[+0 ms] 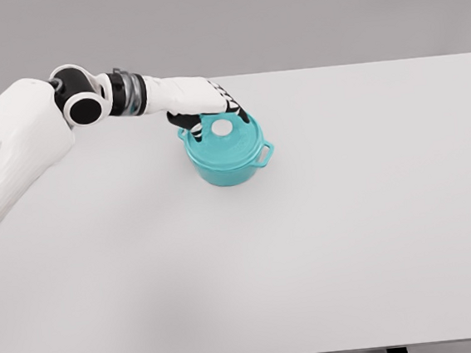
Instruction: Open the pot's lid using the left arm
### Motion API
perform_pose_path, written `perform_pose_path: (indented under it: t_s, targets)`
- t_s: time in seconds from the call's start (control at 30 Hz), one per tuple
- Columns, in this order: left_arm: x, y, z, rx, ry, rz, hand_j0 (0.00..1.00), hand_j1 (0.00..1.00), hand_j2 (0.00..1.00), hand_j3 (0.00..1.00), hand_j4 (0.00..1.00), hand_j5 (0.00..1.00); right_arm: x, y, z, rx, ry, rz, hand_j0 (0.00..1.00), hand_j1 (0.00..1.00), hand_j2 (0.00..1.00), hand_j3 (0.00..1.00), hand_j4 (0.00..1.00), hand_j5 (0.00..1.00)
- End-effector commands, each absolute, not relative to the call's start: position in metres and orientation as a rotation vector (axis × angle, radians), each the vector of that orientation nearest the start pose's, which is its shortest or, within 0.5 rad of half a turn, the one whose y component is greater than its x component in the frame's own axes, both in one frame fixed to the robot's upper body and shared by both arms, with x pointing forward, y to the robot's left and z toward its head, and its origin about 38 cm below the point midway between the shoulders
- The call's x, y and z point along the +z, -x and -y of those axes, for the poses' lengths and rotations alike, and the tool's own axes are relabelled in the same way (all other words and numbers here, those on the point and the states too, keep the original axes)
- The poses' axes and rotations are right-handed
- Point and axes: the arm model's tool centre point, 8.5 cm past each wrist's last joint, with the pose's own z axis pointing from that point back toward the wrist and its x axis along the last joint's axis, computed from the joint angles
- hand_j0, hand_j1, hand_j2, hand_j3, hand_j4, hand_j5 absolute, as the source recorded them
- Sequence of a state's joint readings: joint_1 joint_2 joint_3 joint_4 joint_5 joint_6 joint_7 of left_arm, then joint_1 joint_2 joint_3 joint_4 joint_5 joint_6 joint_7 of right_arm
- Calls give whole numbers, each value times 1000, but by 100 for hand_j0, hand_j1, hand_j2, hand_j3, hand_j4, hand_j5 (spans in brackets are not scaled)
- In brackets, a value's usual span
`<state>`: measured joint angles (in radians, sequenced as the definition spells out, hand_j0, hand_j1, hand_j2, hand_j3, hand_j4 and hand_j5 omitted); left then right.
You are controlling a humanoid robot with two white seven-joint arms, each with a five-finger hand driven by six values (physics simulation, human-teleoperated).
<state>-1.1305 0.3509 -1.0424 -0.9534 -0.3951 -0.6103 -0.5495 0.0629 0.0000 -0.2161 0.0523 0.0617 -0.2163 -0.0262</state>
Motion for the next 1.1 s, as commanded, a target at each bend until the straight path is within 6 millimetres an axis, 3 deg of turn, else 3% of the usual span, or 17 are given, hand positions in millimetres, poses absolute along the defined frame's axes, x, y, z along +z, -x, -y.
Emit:
perform_pose_path:
  t_s: [0.0,0.23,0.4,0.6,1.0,1.07]
  targets:
    - [230,-529,-129,3064,346,-1827,86,86,86,86,86,86,-258,37,273,-151,127,106,100,100,100,100,100,100]
    - [235,-530,-128,3055,356,-1824,86,86,86,86,86,86,-258,37,273,-151,127,106,100,100,100,100,100,100]
    - [233,-529,-125,3057,348,-1808,77,77,77,77,77,77,-258,37,273,-151,127,106,100,100,100,100,100,100]
    - [230,-526,-115,3050,322,-1796,77,77,77,77,77,77,-258,37,273,-151,127,106,100,100,100,100,100,100]
    - [228,-526,-116,3059,324,-1782,77,77,77,77,77,77,-258,37,273,-151,127,106,100,100,100,100,100,100]
    - [228,-526,-117,3059,327,-1780,67,67,67,67,67,67,-258,37,273,-151,127,106,100,100,100,100,100,100]
